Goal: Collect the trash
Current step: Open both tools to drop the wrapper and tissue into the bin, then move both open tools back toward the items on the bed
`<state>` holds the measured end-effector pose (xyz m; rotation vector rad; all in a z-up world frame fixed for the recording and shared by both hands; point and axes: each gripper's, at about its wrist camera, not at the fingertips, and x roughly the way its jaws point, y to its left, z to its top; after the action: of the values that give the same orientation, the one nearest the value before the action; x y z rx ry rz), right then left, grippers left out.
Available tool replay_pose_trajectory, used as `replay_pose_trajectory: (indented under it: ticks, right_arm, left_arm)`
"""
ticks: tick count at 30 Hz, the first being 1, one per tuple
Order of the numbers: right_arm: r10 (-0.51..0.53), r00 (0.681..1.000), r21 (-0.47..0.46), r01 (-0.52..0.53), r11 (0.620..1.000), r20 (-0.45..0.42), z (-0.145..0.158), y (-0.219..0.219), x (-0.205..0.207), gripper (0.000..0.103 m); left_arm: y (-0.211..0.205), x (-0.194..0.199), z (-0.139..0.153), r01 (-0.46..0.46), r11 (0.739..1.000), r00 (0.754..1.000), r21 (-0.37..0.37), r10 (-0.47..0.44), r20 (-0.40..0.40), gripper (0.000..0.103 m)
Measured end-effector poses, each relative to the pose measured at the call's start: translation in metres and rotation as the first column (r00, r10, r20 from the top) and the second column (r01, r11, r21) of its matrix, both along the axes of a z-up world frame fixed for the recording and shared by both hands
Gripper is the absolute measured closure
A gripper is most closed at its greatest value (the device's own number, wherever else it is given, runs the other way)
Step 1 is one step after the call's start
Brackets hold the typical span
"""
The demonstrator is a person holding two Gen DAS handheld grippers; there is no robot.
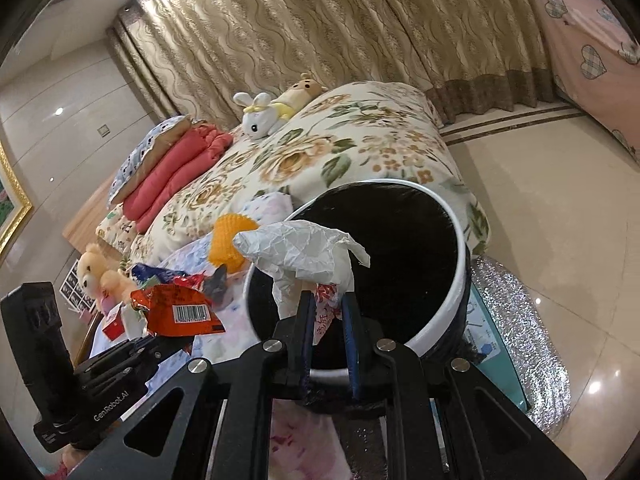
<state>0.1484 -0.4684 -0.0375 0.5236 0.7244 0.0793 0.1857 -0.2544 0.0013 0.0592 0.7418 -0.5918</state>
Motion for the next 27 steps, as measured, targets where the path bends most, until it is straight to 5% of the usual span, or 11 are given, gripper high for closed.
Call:
replay_pose_trajectory:
  ticks: [15, 17, 19, 22, 24, 27]
  right_arm:
    - [-0.026, 0.999, -0.001, 0.026, 1.000, -0.028, -0.008, -0.020, 0.018, 0.087]
    - [-0.032, 0.999, -0.008, 0.032, 0.999, -0.035, -0.009, -0.021, 0.021, 0.085]
    - [-0.038, 0.998, -0.014, 0.037, 0.999, -0.041, -0.010, -0.022, 0.023, 0.082]
    - [-0.047, 0.998, -0.007, 0.047, 0.999, -0.053, -0.011, -0.024, 0.024, 0.065]
    - [-0.056, 0.997, -0.008, 0.056, 0.998, -0.048, -0.009, -0.025, 0.021, 0.052]
    - [-0.062, 0.997, -0.001, 0.062, 0.998, -0.041, -0.007, -0.023, 0.018, 0.050]
  left_arm:
    - [-0.038, 0.019, -0.009, 0.065, 0.998, 0.998, 0.015, -0.064, -0.025, 0.093]
    - [-0.041, 0.019, -0.010, 0.073, 0.997, 0.997, 0.016, -0.073, -0.034, 0.087]
    - [-0.042, 0.019, -0.011, 0.070, 0.997, 0.997, 0.017, -0.069, -0.039, 0.060]
    - [-0.038, 0.016, -0.009, 0.055, 0.998, 0.998, 0.011, -0.054, -0.022, 0.046]
    - [-0.034, 0.015, -0.008, 0.044, 0.999, 0.999, 0.008, -0.043, -0.022, 0.040]
    - [-0.024, 0.013, -0.008, 0.025, 1.000, 0.999, -0.004, -0.025, -0.028, 0.039]
